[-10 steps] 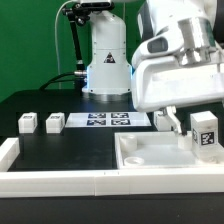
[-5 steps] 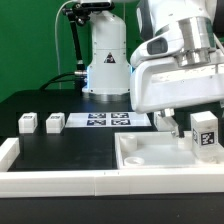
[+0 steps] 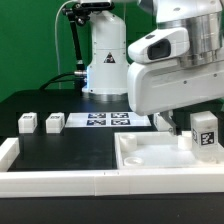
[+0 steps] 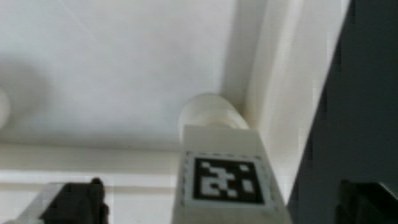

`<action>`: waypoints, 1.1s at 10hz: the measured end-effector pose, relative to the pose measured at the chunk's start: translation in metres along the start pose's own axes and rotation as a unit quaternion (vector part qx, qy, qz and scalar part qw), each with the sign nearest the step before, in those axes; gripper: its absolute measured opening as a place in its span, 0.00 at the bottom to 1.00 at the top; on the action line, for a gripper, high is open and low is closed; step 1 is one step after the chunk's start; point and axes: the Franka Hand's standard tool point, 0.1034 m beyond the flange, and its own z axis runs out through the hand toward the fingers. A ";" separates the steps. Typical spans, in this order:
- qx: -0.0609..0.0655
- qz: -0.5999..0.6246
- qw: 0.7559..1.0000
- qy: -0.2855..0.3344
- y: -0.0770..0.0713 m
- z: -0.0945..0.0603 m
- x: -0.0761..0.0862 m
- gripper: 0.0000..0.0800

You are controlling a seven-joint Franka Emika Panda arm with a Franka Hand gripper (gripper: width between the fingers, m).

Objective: Assemble square table

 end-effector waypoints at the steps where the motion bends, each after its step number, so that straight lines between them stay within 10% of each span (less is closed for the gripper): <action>1: 0.000 0.000 1.000 0.006 0.000 0.001 0.003 0.81; 4: -0.001 -0.003 1.000 0.010 -0.003 0.003 0.004 0.81; 8: -0.009 -0.011 0.999 0.051 -0.003 0.001 0.013 0.36; 11: -0.009 -0.002 0.999 0.051 -0.002 0.001 0.012 0.36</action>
Offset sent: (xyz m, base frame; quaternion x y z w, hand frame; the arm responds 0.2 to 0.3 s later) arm 0.0017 0.0016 -0.0002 -0.0084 0.0192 -0.0030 0.9998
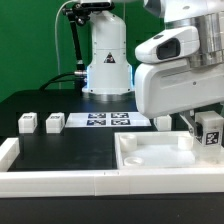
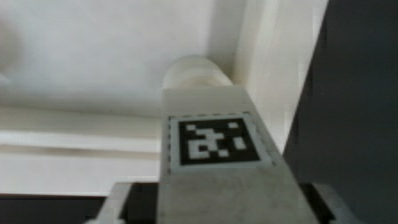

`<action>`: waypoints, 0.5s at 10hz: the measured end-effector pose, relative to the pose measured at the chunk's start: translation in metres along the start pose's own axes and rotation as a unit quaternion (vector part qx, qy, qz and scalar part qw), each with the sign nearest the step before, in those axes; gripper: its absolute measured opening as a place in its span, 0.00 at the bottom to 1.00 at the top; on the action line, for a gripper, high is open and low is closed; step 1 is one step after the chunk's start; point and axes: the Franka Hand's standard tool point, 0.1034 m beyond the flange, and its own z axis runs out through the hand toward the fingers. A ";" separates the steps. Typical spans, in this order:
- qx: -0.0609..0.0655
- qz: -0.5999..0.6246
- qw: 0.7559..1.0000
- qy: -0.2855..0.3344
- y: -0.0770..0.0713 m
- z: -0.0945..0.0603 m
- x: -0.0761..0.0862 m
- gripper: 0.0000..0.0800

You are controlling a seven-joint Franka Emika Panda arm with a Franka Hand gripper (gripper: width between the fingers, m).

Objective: Assemble square table

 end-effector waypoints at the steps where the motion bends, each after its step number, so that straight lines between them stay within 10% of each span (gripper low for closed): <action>1: 0.000 0.012 1.000 0.000 0.000 0.000 0.000 0.36; 5: -0.010 0.255 0.967 0.028 0.005 0.000 -0.002 0.37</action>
Offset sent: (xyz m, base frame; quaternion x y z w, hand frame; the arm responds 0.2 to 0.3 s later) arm -0.0187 0.0095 -0.0172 -0.0146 -0.0021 0.2466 0.9690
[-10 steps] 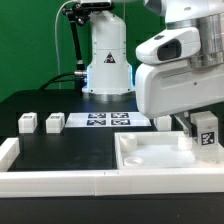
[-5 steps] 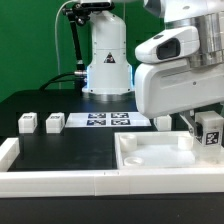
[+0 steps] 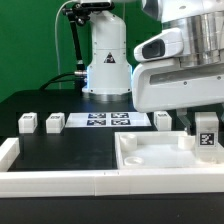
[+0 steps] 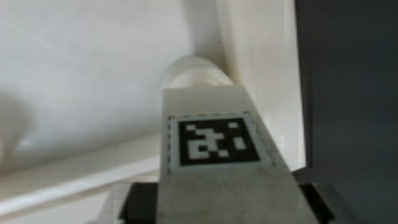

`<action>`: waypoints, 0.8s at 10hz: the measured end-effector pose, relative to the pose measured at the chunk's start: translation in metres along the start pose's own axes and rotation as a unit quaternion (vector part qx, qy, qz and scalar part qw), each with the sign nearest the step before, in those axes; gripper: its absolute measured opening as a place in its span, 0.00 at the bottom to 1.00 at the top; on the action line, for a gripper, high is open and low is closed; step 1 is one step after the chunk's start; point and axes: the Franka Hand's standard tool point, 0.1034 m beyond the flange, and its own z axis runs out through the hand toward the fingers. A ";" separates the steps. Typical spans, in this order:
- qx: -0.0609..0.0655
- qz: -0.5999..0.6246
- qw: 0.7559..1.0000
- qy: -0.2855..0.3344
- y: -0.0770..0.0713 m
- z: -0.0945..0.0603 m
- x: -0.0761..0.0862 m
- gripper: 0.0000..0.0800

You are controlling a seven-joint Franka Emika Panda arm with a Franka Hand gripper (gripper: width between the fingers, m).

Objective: Assemble square table

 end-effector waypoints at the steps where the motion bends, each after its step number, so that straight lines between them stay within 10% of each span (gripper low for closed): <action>1: -0.004 0.042 0.999 0.002 0.001 0.000 0.000 0.37; 8: -0.011 0.306 0.952 0.006 0.004 0.000 0.000 0.37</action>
Offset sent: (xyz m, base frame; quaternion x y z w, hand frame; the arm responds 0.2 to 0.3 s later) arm -0.0030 0.0063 -0.0080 -0.0056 -0.0058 0.2442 0.9697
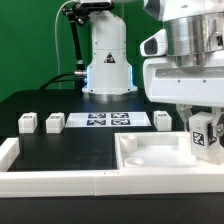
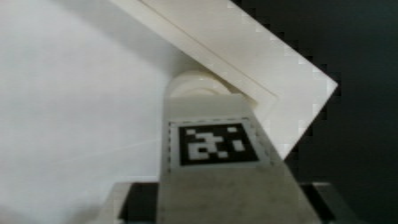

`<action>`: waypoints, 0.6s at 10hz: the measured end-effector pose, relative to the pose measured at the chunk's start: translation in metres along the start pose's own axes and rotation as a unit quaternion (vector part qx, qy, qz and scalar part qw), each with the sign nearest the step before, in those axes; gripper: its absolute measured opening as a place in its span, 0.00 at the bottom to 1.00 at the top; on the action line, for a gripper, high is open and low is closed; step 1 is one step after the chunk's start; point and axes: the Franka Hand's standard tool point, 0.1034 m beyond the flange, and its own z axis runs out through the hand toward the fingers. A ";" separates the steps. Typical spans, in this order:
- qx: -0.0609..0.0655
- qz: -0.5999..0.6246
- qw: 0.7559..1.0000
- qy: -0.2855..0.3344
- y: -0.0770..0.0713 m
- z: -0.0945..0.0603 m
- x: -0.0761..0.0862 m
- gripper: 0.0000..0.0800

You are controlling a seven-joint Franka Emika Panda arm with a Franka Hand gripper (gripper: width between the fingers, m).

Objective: Assemble square table

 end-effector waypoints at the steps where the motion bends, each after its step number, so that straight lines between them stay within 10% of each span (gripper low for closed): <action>1: 0.001 0.028 1.000 -0.002 0.000 0.000 0.000 0.37; 3: 0.002 0.029 1.000 -0.003 0.001 0.000 -0.001 0.37; 6: 0.009 -0.058 0.998 0.003 0.001 0.001 0.000 0.76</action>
Offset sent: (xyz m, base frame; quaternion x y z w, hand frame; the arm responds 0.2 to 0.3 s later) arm 0.0000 0.0000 0.0000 0.0000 0.0000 -0.0650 0.9979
